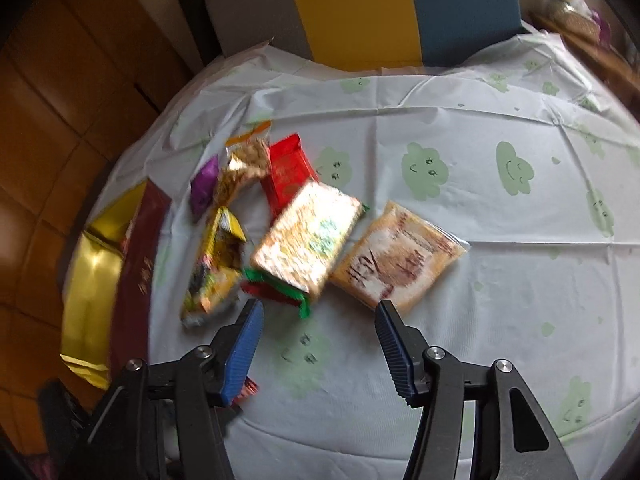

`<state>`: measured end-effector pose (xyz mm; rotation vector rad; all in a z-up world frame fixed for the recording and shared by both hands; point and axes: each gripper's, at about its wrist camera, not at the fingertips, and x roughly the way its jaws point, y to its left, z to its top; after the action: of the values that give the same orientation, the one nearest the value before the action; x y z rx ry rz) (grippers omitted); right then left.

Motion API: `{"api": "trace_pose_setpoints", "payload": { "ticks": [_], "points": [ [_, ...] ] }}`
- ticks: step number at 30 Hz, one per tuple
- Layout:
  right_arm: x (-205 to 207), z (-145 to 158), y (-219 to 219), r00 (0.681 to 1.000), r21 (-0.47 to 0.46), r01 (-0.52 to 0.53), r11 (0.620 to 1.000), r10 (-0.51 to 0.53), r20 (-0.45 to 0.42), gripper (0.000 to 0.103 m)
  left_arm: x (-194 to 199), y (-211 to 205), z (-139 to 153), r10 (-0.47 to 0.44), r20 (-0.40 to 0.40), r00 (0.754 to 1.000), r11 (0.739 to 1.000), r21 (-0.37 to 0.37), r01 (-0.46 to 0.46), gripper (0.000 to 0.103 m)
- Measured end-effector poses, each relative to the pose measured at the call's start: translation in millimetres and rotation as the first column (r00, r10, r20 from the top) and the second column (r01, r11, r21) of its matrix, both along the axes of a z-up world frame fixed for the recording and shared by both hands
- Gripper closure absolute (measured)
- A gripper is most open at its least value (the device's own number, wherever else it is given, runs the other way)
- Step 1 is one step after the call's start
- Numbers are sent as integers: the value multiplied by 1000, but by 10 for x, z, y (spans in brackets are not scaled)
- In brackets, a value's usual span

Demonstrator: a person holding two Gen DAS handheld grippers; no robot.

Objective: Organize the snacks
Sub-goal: 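Hold the red candy bar in left tool while right tool grasps WEIDAN crackers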

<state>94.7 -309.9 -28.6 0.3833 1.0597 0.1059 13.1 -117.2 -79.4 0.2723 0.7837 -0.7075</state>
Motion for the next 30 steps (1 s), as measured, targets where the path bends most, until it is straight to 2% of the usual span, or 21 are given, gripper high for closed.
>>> {"api": "trace_pose_setpoints", "payload": {
  "ticks": [5,10,12,14,18,21,26,30],
  "points": [
    [343,-129,53,998,50,60,997,-58,-37,44,17,21,-5,3,-11,1000,1000,-16,-3,78],
    [593,-341,137,994,5,72,997,-71,-84,44,13,20,-9,5,-7,1000,1000,-19,-5,78],
    [592,-326,182,996,-30,60,998,-61,-66,49,14,19,-10,4,-6,1000,1000,-21,-5,78],
    [535,-263,246,999,-74,22,997,-26,-48,54,19,27,-12,4,-9,1000,1000,-25,-4,78],
    [300,-104,289,999,-142,-42,989,40,-17,54,15,31,-18,5,-5,1000,1000,-26,-5,78],
    [58,-63,286,995,-167,-96,981,91,-35,54,11,37,-18,4,-7,1000,1000,-25,-5,78],
    [-314,-150,277,986,-191,-156,969,142,-83,54,41,14,7,5,-20,1000,1000,-12,-5,79],
    [-446,-326,316,979,-210,-183,960,158,-132,55,94,7,72,18,-61,998,1000,-6,-18,81]
  ]
}}
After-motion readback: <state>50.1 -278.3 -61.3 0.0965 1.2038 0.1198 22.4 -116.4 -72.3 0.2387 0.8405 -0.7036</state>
